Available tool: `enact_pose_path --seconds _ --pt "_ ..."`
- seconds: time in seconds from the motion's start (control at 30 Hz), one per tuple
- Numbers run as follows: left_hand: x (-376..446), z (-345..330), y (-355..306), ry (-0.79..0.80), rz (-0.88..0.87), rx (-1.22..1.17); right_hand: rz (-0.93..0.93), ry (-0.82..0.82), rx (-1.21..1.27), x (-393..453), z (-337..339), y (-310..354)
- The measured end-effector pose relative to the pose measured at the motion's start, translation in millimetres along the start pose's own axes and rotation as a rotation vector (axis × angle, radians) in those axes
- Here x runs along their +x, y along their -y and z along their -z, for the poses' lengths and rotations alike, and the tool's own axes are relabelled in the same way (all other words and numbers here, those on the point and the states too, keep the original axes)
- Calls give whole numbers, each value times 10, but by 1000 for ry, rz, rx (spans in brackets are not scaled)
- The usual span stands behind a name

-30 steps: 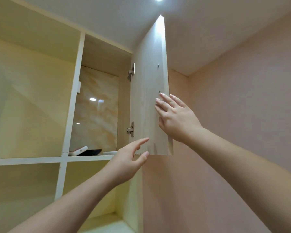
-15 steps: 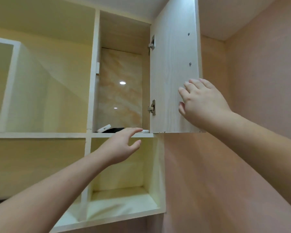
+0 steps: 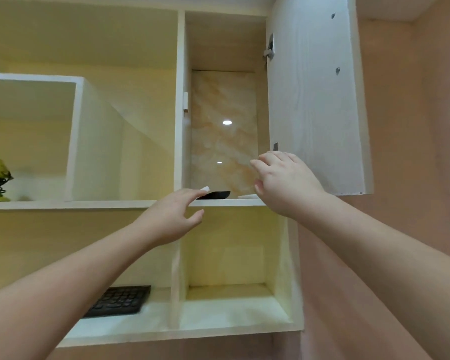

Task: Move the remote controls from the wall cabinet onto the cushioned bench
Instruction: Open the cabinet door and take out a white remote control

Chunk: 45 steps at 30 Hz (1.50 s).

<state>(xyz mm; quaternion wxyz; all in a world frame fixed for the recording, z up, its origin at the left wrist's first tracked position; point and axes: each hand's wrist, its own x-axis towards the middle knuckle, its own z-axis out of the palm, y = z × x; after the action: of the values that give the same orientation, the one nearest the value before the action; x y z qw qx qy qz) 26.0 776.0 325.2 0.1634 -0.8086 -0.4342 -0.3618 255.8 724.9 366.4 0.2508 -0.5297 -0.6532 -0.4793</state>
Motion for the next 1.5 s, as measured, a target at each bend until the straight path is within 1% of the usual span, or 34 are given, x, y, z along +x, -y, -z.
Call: enact_pose_path --seconds 0.13,0.23,0.3,0.47,0.7,0.8,0.87,0.93,1.07,1.23,1.33,1.5 --pt "38 48 189 -25 -31 64 -8 54 71 136 -249 155" --pt "76 79 339 -89 -91 195 -9 117 125 278 -415 291" --pt "109 109 466 -127 -128 226 -15 165 173 376 -507 388" --pt "178 115 676 -102 -199 200 -36 187 274 622 -718 604" --pt "199 29 779 -159 -253 109 -48 246 360 947 -922 790" --pt "196 44 805 -163 -237 88 -29 327 375 1069 -940 795" --pt "193 54 809 -161 -217 76 -2 386 342 1120 -940 793" --pt "188 65 793 -159 -201 93 18 404 293 1161 -953 795" --pt "192 84 747 -156 -167 84 11 416 329 1207 -986 821" --pt "215 104 667 -129 -132 63 47 461 272 1249 -924 861" --pt "225 99 630 -124 -108 50 101 405 251 1208 -891 832" --pt "230 99 542 -100 -72 65 185 141 159 1138 -903 629"
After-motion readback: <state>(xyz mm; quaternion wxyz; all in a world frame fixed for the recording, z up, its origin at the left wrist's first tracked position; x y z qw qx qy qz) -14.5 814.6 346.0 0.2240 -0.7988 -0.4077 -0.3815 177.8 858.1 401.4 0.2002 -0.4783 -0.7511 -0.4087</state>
